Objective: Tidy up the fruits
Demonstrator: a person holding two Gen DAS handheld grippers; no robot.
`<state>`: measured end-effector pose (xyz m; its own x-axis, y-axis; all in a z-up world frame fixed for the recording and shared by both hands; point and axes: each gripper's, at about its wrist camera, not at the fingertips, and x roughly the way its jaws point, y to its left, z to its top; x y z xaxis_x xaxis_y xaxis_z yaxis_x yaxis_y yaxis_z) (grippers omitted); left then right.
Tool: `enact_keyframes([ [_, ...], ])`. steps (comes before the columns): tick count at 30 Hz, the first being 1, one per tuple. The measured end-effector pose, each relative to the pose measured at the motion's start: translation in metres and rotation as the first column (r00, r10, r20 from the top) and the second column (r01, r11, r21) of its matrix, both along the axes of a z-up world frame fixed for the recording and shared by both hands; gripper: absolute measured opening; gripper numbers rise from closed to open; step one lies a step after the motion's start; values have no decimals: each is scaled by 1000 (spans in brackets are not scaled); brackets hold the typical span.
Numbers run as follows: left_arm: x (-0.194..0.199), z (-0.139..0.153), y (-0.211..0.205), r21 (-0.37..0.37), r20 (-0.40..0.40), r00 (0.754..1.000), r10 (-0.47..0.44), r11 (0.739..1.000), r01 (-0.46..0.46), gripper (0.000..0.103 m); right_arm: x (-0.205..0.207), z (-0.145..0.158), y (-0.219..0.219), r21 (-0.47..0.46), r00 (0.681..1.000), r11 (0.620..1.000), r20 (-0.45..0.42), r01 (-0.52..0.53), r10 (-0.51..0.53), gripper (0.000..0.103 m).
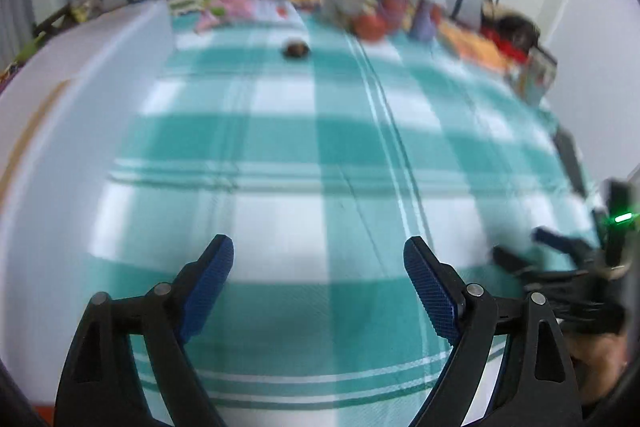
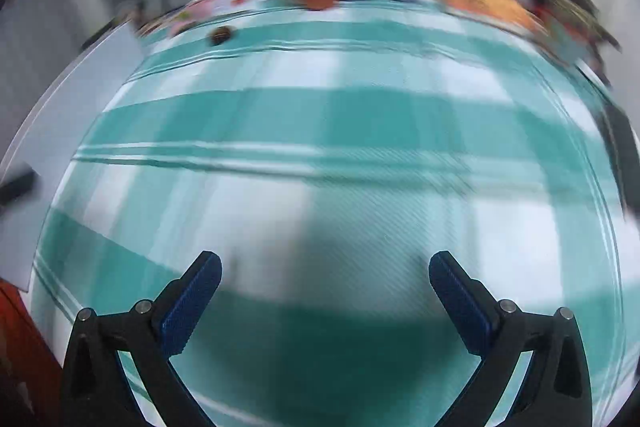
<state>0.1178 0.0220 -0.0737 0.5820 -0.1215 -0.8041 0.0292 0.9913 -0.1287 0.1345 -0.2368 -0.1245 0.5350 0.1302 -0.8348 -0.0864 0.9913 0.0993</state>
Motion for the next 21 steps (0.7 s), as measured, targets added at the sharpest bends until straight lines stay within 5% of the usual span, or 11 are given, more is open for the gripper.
enact_keyframes([
  [7,-11,-45,-36,116,-42,999,-7,993,11,89,-38,-4,-19,-28,999,1000,32,11,-10,103],
  [21,-20,-55,-37,133,19,998,56,989,-58,99,-39,-14,-6,-99,997,993,43,-62,67,103],
])
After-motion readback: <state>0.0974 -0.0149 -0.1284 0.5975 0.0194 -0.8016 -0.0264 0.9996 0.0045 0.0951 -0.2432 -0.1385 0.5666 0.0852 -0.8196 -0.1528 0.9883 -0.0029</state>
